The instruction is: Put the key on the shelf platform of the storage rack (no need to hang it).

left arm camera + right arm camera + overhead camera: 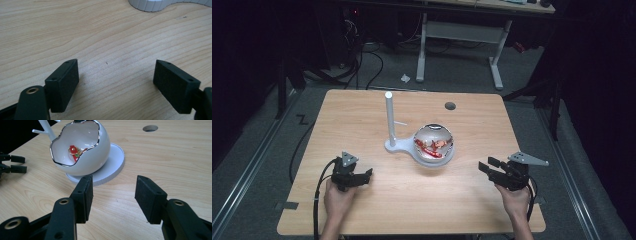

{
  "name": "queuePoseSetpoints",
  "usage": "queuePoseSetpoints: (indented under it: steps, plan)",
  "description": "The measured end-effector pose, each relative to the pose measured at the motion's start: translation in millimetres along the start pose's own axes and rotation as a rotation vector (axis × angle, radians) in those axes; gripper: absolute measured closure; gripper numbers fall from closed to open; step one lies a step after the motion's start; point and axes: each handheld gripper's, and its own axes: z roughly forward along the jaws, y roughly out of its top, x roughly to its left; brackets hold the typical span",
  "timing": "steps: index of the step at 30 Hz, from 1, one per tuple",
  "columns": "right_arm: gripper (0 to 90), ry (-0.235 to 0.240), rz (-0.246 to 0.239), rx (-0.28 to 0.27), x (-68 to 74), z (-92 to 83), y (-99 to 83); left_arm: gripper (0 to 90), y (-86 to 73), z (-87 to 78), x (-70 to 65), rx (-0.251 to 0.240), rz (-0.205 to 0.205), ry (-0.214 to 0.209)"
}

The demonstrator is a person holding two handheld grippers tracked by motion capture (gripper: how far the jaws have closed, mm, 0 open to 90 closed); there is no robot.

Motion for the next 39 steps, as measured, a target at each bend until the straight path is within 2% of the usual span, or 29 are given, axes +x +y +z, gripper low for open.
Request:
queuePoseSetpoints:
  steps: [14, 17, 26, 35, 39]
  plan:
    - [48.8, -0.008, 0.005, 0.039, -0.8, 21.9, -11.0, 21.1, 0.0, 0.0, 0.0, 0.000, 0.000, 0.000]
    - [48.8, -0.023, -0.004, 0.052, -1.8, 27.3, -13.1, 21.1, 0.0, 0.0, 0.0, 0.000, 0.000, 0.000]
    - [48.8, -0.041, 0.014, 0.079, -6.6, 41.0, -21.6, 21.1, 0.0, 0.0, 0.0, 0.000, 0.000, 0.000]
    - [48.4, -0.085, 0.014, 0.112, -11.1, 51.9, -29.5, 21.1, 0.0, 0.0, 0.0, 0.000, 0.000, 0.000]
    - [47.4, -0.122, -0.004, 0.133, -11.8, 58.6, -33.9, 21.1, 0.0, 0.0, 0.0, 0.000, 0.000, 0.000]
